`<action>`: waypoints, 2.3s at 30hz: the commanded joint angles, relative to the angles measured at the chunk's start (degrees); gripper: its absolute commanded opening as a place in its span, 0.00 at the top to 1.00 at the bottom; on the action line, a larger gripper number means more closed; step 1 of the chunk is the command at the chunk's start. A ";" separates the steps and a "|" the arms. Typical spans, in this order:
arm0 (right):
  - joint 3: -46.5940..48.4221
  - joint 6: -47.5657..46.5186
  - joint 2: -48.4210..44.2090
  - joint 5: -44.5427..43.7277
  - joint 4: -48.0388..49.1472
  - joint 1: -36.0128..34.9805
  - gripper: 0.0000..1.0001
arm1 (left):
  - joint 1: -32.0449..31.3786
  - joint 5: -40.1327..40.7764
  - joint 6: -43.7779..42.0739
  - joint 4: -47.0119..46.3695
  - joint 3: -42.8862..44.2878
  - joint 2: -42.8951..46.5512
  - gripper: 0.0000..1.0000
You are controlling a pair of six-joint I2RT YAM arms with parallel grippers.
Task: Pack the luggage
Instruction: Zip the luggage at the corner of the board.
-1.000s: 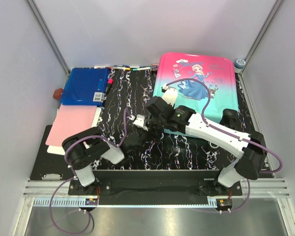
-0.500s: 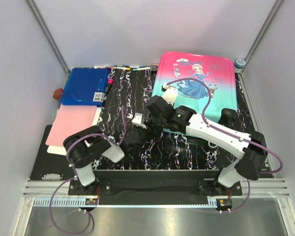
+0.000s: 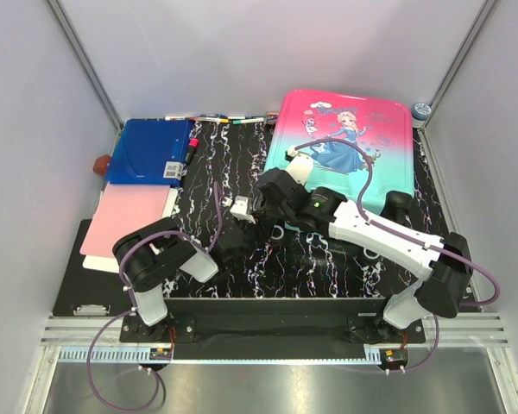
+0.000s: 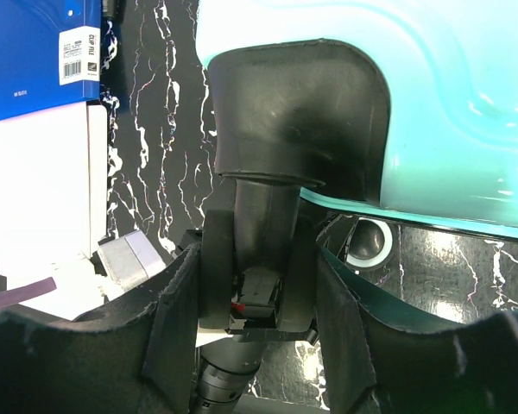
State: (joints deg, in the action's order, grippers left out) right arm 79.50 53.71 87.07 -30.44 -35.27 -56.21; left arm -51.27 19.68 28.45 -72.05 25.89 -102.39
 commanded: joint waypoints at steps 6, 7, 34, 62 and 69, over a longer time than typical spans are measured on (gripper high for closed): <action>1.80 -0.01 -6.91 3.02 11.01 -2.24 1.00 | 2.05 0.27 1.43 -22.07 0.39 0.17 1.00; 1.71 0.07 -7.08 2.93 11.01 -2.24 1.00 | 2.05 0.44 1.78 -23.21 0.13 0.61 1.00; 1.70 -1.68 -8.06 1.43 10.48 -2.33 1.00 | 9.08 -15.80 3.54 -23.40 -6.20 4.30 0.87; 17.87 -11.17 4.78 16.01 12.06 0.04 1.00 | 9.69 -21.70 -7.88 -10.53 -9.98 13.81 0.03; 18.58 -10.56 6.45 21.03 13.29 2.15 1.00 | 9.52 -20.85 -6.56 -17.76 -9.27 6.94 0.11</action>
State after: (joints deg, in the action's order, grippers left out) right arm 91.31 45.08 95.68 -18.57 -40.88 -53.65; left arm -41.56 -1.30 22.48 -71.68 15.40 -93.47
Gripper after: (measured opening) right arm 0.555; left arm 0.897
